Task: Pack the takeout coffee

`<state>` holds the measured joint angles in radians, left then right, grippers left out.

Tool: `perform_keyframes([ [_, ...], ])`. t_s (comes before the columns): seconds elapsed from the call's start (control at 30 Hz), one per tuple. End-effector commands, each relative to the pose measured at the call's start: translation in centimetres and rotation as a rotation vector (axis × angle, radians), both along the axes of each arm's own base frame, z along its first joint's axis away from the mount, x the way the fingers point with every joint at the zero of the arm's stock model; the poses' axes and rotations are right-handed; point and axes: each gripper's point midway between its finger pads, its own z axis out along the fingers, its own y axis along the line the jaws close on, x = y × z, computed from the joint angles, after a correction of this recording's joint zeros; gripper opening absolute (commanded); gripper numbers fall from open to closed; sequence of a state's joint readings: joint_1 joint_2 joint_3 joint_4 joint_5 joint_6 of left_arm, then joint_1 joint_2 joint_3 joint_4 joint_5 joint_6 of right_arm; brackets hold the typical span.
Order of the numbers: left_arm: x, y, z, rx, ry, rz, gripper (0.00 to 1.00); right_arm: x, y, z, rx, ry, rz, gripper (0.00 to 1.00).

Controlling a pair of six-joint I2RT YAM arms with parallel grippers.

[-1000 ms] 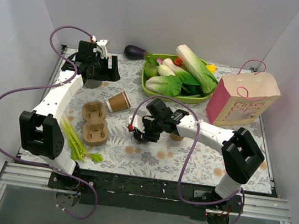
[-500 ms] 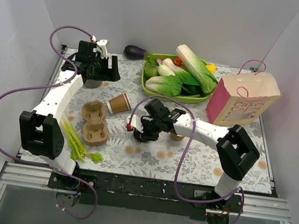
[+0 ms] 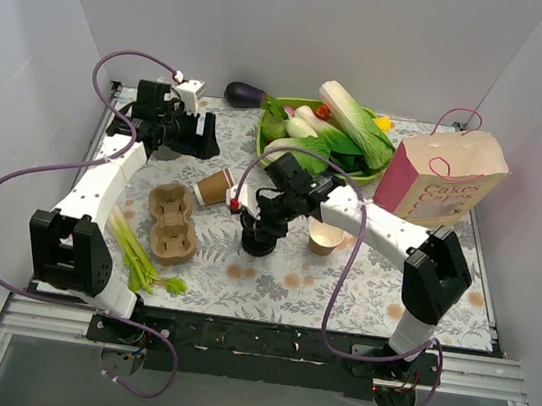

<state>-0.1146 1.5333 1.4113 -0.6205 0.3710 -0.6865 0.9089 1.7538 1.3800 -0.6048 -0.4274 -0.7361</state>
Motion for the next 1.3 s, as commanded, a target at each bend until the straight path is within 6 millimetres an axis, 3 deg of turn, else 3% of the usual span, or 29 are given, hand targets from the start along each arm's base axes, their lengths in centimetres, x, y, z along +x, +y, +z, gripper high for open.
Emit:
perform_keyframes([
  [0.0, -5.0, -2.8, 3.7, 0.009, -0.224, -0.408, 0.75, 0.3, -1.4, 7.0, 0.115, 0.173, -0.008, 0.11],
  [0.07, -6.7, -3.2, 5.1, 0.07, -0.361, -0.554, 0.76, 0.1, -2.4, 8.7, 0.125, 0.318, -0.045, 0.1],
  [0.1, -8.1, -3.8, 5.0, 0.055, -0.375, -0.622, 0.76, 2.5, -2.6, 10.2, 0.163, 0.334, -0.083, 0.1],
  [0.13, -8.8, -4.0, 5.4, 0.057, -0.405, -0.667, 0.76, 2.6, -2.7, 11.2, 0.191, 0.382, -0.077, 0.1],
  [0.17, -9.4, -4.2, 5.9, 0.068, -0.445, -0.714, 0.75, 2.0, -3.7, 11.3, 0.154, 0.46, -0.096, 0.09],
  [0.2, -10.0, -4.4, 6.5, 0.092, -0.492, -0.784, 0.75, 3.5, -3.5, 12.4, 0.177, 0.457, -0.1, 0.1],
  [0.33, -11.5, -7.4, 8.1, 0.047, -0.598, -0.978, 0.75, 3.0, -4.1, 13.2, 0.186, 0.528, -0.117, 0.09],
  [0.53, -11.9, -10.9, 7.2, 0.14, -0.726, -1.164, 0.7, 2.6, -4.5, 13.6, 0.186, 0.511, -0.116, 0.09],
  [0.87, -12.1, -14.1, 6.7, 0.23, -0.893, -1.309, 0.69, 2.0, -4.9, 14.1, 0.189, 0.508, -0.12, 0.09],
  [1.13, -14.5, -16.4, 3.8, 0.223, -0.853, -1.442, 0.66, 1.8, -5.1, 14.5, 0.197, 0.53, -0.145, 0.09],
  [1.27, -13.7, -17.2, 3.5, 0.281, -0.952, -1.405, 0.62, 1.6, -5.1, 14.8, 0.206, 0.542, -0.151, 0.09],
])
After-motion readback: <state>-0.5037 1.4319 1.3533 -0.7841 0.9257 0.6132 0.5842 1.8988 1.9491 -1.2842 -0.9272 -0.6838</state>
